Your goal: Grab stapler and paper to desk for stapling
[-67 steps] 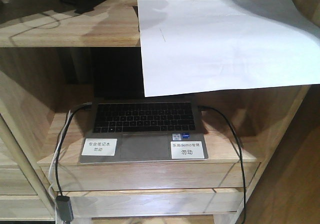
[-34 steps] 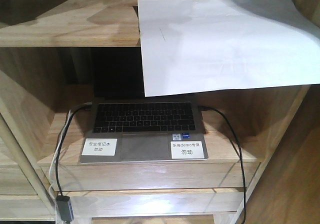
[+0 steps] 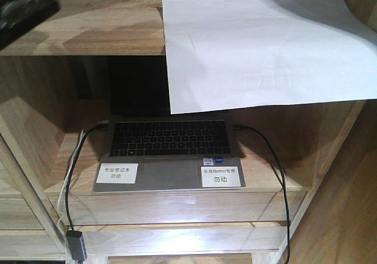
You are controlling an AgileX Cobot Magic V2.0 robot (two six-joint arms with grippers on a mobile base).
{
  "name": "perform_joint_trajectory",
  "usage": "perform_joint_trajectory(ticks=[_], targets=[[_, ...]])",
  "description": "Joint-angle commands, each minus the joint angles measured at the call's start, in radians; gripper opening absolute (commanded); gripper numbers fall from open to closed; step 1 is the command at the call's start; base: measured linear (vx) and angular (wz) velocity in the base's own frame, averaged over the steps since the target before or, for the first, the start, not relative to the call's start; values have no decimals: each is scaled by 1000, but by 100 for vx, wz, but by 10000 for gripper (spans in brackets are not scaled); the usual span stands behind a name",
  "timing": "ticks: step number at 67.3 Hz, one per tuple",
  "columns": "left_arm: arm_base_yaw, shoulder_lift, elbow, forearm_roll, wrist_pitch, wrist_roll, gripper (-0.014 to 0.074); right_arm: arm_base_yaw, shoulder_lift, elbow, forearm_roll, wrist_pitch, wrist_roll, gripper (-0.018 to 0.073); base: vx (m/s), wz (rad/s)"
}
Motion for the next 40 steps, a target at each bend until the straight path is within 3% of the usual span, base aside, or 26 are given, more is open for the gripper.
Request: perform_joint_trajectory(ticks=[1, 21, 40], targets=[[-3, -102, 53, -13, -123, 1, -7, -4, -14, 4, -5, -73, -1, -9, 0, 0], [-3, -381, 354, -23, -154, 27, -7, -4, -14, 4, -5, -73, -1, -9, 0, 0], [-3, -615, 627, -153, -185, 61, -7, -4, -14, 4, -5, -72, -1, -9, 0, 0]])
